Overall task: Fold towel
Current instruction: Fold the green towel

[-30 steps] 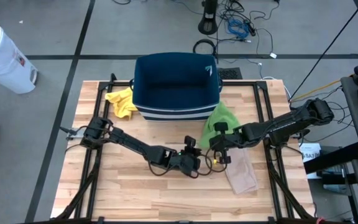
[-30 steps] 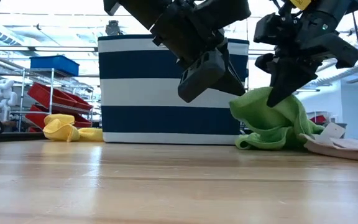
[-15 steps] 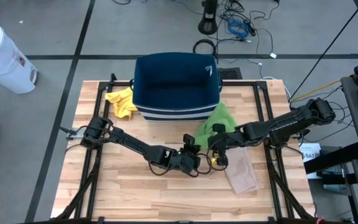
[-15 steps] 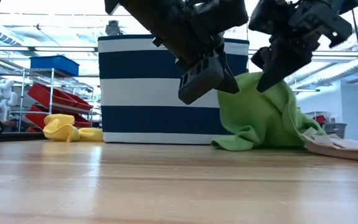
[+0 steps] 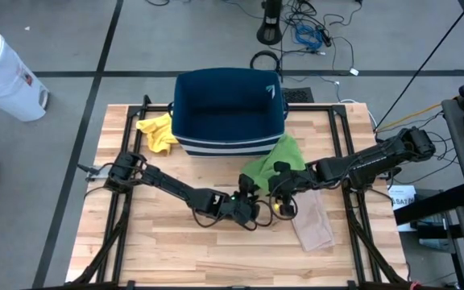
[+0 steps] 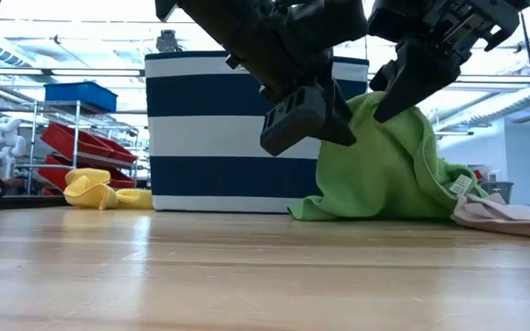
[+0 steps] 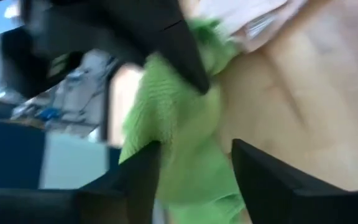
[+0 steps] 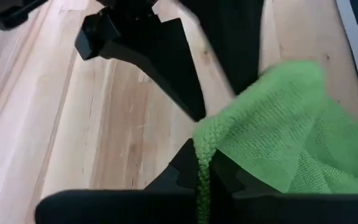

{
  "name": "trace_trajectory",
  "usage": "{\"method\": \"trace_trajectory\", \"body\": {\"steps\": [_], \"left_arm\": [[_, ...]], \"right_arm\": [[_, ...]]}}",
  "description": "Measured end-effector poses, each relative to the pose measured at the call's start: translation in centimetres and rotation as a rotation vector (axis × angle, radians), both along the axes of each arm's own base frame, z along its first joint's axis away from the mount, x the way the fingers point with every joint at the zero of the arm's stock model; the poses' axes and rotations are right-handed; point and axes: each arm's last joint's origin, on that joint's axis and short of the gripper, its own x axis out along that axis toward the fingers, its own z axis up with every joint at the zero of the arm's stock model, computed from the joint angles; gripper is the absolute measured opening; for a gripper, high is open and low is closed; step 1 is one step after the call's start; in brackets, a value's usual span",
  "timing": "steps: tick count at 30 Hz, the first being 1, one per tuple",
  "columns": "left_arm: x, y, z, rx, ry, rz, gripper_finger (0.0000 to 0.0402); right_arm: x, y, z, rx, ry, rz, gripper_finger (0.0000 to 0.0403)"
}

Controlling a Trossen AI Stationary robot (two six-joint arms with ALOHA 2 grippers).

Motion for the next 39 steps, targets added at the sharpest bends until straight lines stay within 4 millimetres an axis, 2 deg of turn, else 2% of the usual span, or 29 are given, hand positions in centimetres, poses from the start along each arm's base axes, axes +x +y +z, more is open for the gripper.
{"method": "trace_trajectory", "body": {"steps": [4, 9, 15, 24, 34, 39], "left_arm": [[-0.3, -0.4, 0.3, 0.116, -0.044, 0.132, 0.0231], [-0.4, -0.5, 0.4, 0.154, -0.044, 0.149, 0.0233], [-0.5, -0.6, 0.4, 0.133, -0.06, 0.159, 0.0196], [-1.1, -2.7, 0.5, 0.161, -0.053, 0.106, 0.0132], [-1.7, -3.8, 0.6, 0.228, -0.067, 0.149, 0.0123], [-1.6, -3.4, 0.7, 0.256, -0.071, 0.189, 0.0123]], "right_arm": [[0.0, 0.2, 0.0, 0.078, 0.013, 0.022, 0.0], [0.3, 0.6, 0.4, 0.163, -0.028, 0.068, 0.0], [0.4, 0.6, 0.6, 0.192, -0.042, 0.069, 0.0], [0.5, 0.3, 0.6, 0.208, -0.037, 0.036, 0.0], [0.6, -0.3, 0.6, 0.209, -0.038, 0.012, 0.0], [0.6, -0.3, 0.6, 0.213, -0.038, 0.008, 0.0]]}}
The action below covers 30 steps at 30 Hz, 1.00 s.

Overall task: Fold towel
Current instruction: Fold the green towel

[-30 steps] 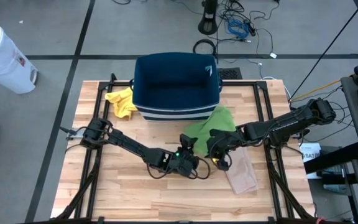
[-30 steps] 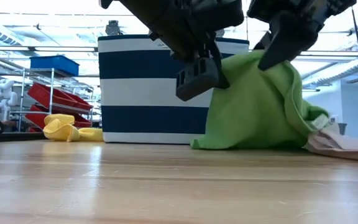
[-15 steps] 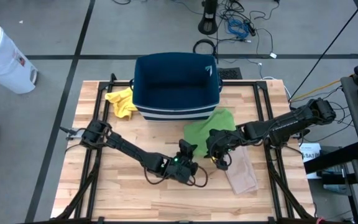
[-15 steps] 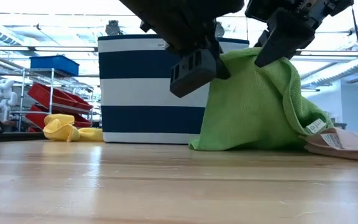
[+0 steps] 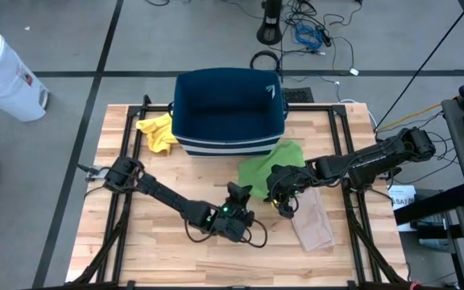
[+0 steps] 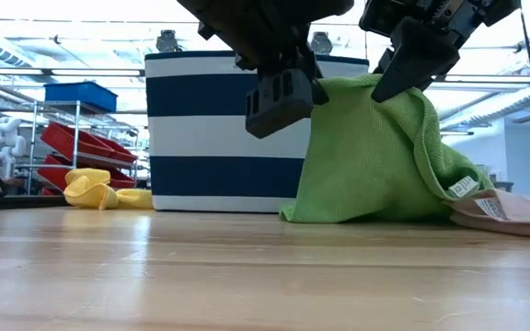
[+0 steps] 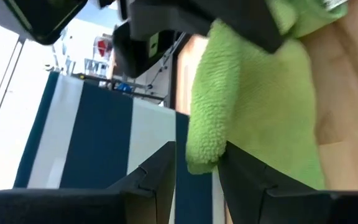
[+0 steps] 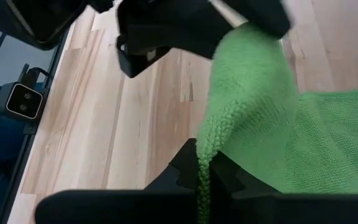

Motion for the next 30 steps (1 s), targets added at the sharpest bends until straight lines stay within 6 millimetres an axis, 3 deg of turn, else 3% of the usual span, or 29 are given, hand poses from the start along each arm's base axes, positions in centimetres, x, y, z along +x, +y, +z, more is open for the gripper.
{"method": "trace_trajectory", "body": {"steps": [6, 18, 30], "left_arm": [[0.2, -0.3, 0.4, -0.013, -0.052, -0.004, 0.0123], [-0.2, -1.9, 0.6, 0.051, 0.006, -0.084, 0.0121], [0.0, -1.2, 0.3, 0.047, 0.06, -0.122, 0.0061]], "right_arm": [[0.0, 0.0, 0.0, 0.002, 0.001, -0.002, 0.0], [0.0, 0.0, 0.1, 0.001, -0.007, -0.002, 0.0], [0.1, 0.1, 0.1, 0.006, -0.011, -0.003, 0.0]]}}
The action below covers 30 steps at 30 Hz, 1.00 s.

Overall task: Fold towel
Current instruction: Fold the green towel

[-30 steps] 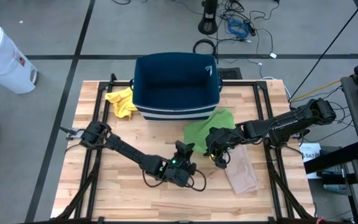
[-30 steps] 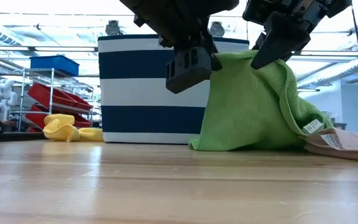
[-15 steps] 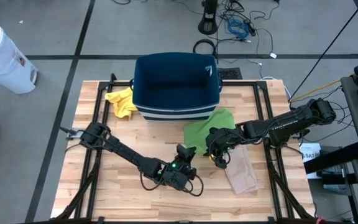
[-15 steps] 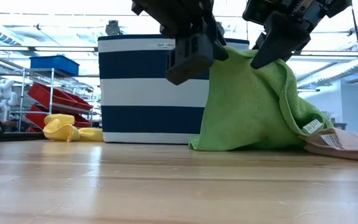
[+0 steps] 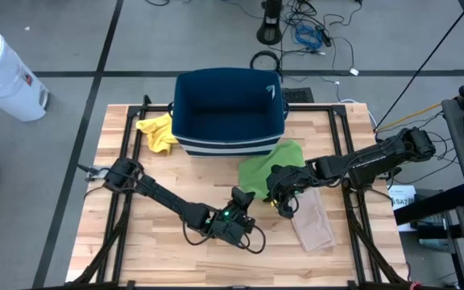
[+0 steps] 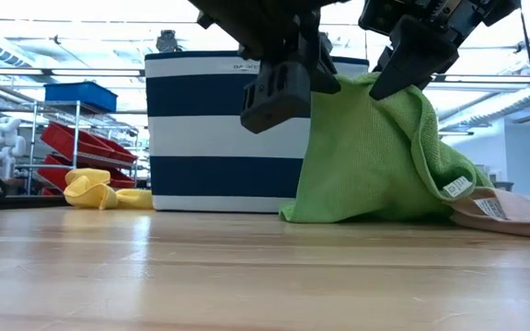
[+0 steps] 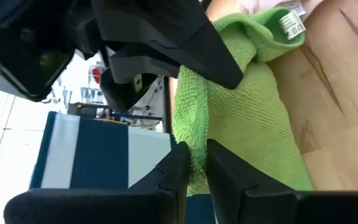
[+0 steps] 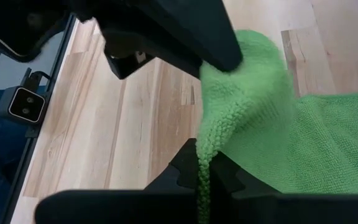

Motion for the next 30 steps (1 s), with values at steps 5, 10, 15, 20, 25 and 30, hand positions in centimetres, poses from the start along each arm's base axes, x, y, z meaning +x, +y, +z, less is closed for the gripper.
{"method": "trace_trajectory", "body": {"steps": [5, 10, 15, 20, 25, 30], "left_arm": [[0.1, 0.1, 0.0, -0.022, 0.007, -0.029, 0.006], [0.3, 0.5, -0.1, -0.022, 0.008, -0.019, 0.006], [0.5, 1.1, -0.1, -0.021, 0.009, -0.004, 0.006], [0.6, 1.5, -0.1, -0.024, 0.009, 0.001, 0.006], [0.6, 1.4, 0.0, -0.047, -0.011, 0.009, 0.006], [0.7, 1.5, -0.1, -0.054, -0.016, 0.012, 0.0059]], "right_arm": [[0.0, 0.0, 0.0, 0.001, 0.0, -0.001, 0.0], [0.0, 0.0, 0.0, 0.001, 0.0, -0.001, 0.0], [0.0, 0.0, 0.0, 0.001, 0.0, 0.0, 0.0], [0.0, 0.0, 0.0, 0.0, 0.0, 0.0, 0.0], [0.0, 0.0, 0.0, -0.005, -0.002, 0.005, 0.0], [0.1, 0.0, 0.1, -0.006, -0.013, 0.008, 0.0]]}}
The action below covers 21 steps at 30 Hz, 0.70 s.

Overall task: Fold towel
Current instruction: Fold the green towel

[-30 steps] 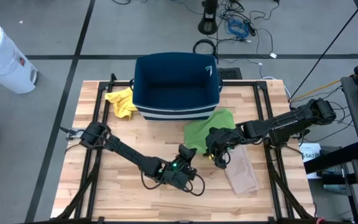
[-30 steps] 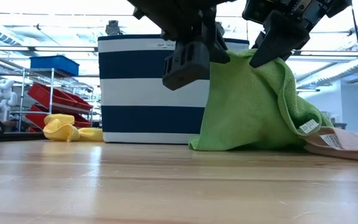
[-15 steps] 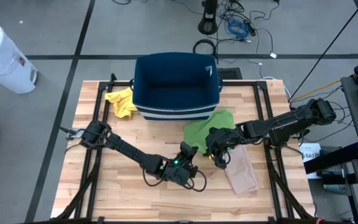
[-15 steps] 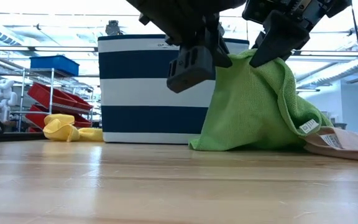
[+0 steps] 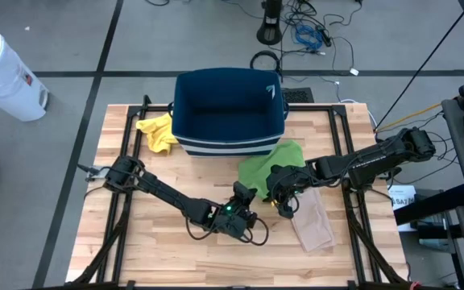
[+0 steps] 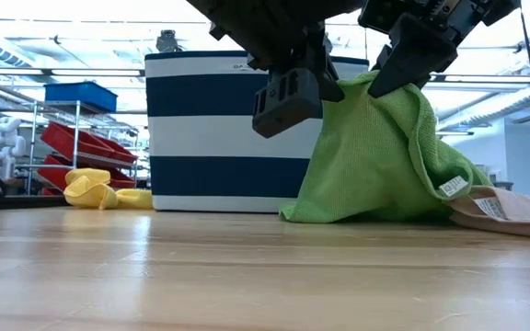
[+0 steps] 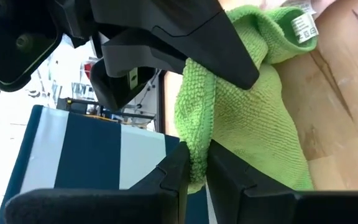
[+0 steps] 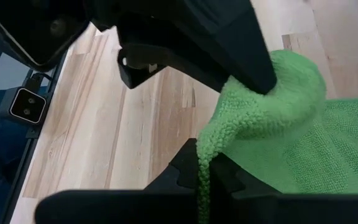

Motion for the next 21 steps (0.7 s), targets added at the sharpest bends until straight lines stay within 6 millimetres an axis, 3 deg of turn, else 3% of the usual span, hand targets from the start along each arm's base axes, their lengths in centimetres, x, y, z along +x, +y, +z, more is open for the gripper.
{"method": "trace_trajectory", "body": {"steps": [5, 11, 17, 21], "left_arm": [[0.0, 0.0, 0.0, 0.008, 0.01, -0.008, 0.0013], [0.0, -0.1, -0.1, 0.014, 0.021, -0.015, 0.0004], [-0.6, 0.3, -0.2, 0.126, 0.06, 0.099, 0.0002], [-1.5, 0.5, -1.1, 0.151, 0.137, 0.136, 0.0002]], "right_arm": [[0.0, 0.0, 0.0, -0.001, -0.001, 0.001, 0.0], [-0.2, 0.0, -0.2, -0.049, 0.013, 0.04, 0.0013], [-1.4, 0.0, -1.3, -0.2, 0.148, 0.039, 0.0077], [-2.0, 0.7, -1.6, -0.211, 0.199, 0.08, 0.0132]]}}
